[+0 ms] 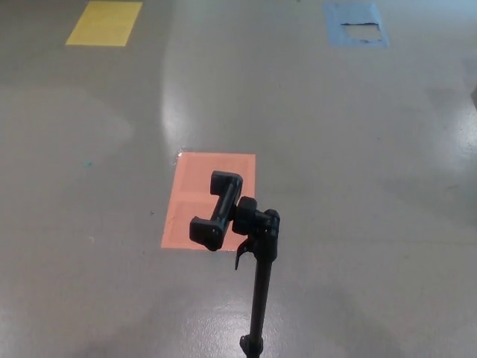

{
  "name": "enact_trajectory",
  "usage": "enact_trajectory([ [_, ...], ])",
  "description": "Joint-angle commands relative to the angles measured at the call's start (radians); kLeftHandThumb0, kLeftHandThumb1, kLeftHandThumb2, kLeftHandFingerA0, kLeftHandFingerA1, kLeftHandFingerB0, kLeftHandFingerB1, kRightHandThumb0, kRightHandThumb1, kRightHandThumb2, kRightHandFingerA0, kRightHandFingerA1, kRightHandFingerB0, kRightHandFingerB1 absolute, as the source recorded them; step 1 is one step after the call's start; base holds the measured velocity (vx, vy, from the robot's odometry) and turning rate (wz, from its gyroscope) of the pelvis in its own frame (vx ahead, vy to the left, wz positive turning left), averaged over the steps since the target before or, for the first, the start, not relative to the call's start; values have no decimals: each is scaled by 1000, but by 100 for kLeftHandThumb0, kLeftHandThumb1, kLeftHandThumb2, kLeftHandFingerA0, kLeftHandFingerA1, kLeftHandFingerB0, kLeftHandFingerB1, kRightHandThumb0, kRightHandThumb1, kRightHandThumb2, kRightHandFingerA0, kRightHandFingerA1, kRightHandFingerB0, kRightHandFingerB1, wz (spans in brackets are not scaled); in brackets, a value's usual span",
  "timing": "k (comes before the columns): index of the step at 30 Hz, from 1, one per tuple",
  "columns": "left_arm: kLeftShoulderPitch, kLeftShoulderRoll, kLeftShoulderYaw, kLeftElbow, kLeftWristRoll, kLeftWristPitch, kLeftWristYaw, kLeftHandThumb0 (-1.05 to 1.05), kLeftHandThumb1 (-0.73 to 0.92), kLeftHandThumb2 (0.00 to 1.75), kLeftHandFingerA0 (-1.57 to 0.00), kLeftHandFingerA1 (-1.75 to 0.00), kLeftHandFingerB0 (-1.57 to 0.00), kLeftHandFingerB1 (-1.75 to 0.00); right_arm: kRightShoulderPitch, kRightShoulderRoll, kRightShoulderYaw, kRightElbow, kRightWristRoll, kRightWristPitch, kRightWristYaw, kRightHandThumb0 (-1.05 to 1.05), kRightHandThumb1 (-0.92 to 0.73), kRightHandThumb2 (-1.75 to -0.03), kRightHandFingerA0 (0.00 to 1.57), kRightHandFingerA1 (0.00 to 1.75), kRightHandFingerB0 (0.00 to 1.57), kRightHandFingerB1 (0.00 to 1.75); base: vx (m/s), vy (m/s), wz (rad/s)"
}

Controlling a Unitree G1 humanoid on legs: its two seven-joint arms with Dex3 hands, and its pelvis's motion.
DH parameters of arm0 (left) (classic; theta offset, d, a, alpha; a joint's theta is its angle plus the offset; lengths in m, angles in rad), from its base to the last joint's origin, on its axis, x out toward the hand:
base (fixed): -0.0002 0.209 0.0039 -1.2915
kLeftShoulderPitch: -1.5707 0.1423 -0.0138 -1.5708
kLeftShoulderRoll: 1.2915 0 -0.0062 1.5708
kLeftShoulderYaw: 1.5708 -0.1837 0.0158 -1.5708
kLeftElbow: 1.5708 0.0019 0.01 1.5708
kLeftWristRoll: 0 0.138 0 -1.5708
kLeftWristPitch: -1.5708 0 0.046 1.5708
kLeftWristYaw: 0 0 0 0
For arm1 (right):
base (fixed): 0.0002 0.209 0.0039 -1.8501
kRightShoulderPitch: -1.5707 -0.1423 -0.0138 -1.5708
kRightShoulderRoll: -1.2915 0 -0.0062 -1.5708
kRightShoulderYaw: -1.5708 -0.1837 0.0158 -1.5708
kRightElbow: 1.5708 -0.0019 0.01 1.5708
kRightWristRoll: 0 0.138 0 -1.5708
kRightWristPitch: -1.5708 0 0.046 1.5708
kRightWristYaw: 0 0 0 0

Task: The robot uses its left hand to grab the top of a phone stand kept on the floor and tilt it upwards to adjust its angle

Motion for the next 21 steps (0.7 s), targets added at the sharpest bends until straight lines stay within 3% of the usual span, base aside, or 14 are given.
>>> enact_trajectory([
  [1,-5,21,7,21,0,-49,-29,-34,54,107,0,-47,0,-47,-9,-19,1,23,-8,-17,8,-57,-82,-65,31,35,32,33,0,0,0],
  [12,-30,30,36,12,-13,-142,-5,-35,47,102,0,-47,0,-48,-30,-7,-53,8,29,-77,-59,-58,-83,-67,22,34,21,29,0,0,0],
  [13,-37,31,11,5,17,-159,37,-74,60,90,-10,-40,-5,-33,-29,-7,-69,8,40,-94,-60,-61,-83,-65,21,34,20,29,0,0,0],
  [14,-51,35,-24,-3,58,-170,74,-76,60,96,-10,-43,-1,-28,-31,-7,-79,6,48,-103,-60,-63,-82,-65,22,35,21,30,0,0,0],
  [21,-120,68,-158,-87,173,-297,195,-74,58,94,-9,-41,0,-26,-57,-6,-108,-5,47,-148,-61,-64,-83,-64,25,36,21,30,0,0,0],
])
